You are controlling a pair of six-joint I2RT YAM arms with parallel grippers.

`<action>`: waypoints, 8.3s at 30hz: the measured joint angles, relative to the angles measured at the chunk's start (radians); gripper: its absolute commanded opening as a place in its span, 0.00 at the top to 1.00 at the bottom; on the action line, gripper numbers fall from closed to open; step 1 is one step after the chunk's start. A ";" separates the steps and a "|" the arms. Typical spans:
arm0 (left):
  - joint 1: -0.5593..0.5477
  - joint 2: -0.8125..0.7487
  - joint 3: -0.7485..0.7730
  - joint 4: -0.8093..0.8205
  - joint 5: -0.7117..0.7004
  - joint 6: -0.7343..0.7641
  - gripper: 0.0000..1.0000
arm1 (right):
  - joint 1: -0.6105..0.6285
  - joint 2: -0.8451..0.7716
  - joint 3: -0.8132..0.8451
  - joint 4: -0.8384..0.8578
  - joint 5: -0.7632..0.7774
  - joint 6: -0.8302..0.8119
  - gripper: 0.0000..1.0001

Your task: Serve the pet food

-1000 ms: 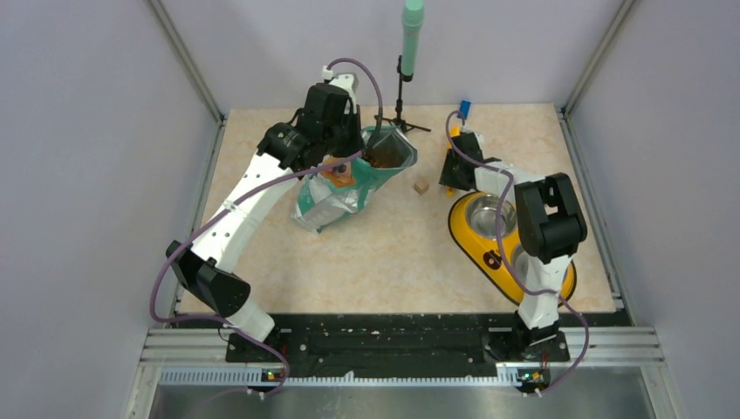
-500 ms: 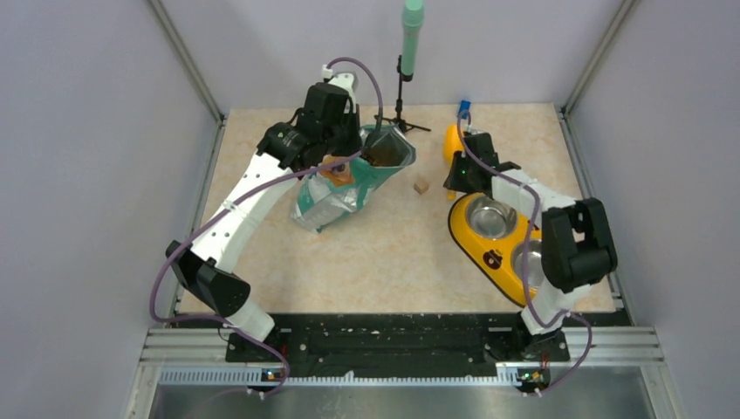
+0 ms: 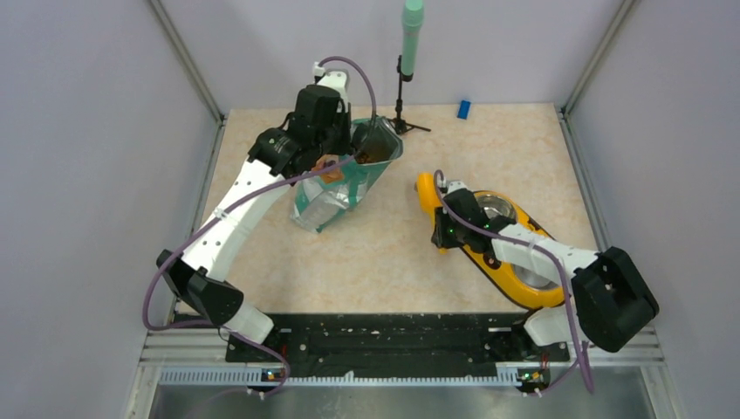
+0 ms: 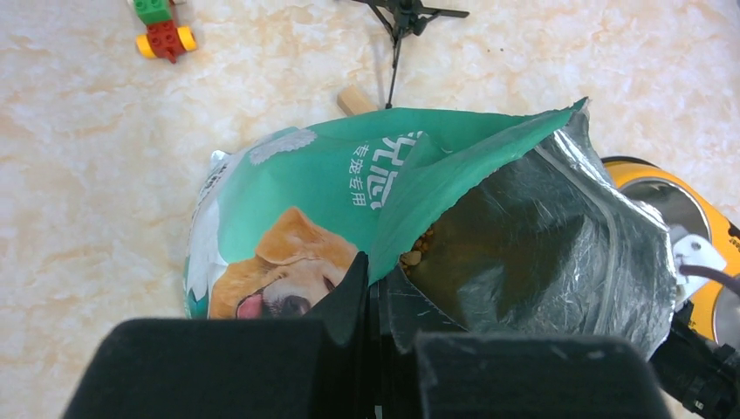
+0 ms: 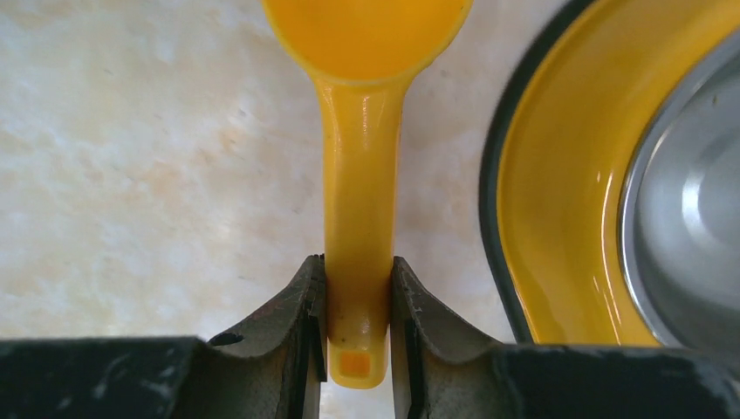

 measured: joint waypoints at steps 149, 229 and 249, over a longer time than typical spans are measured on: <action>0.011 -0.101 -0.026 -0.076 -0.075 0.119 1.00 | -0.031 0.227 -0.056 0.398 -0.195 0.126 0.36; 0.011 -0.138 -0.069 -0.058 -0.085 0.134 1.00 | 0.032 -0.095 -0.347 0.806 0.060 -0.241 0.20; 0.011 -0.163 -0.099 -0.048 -0.079 0.117 1.00 | 0.032 0.370 -0.266 1.111 0.029 -0.232 0.28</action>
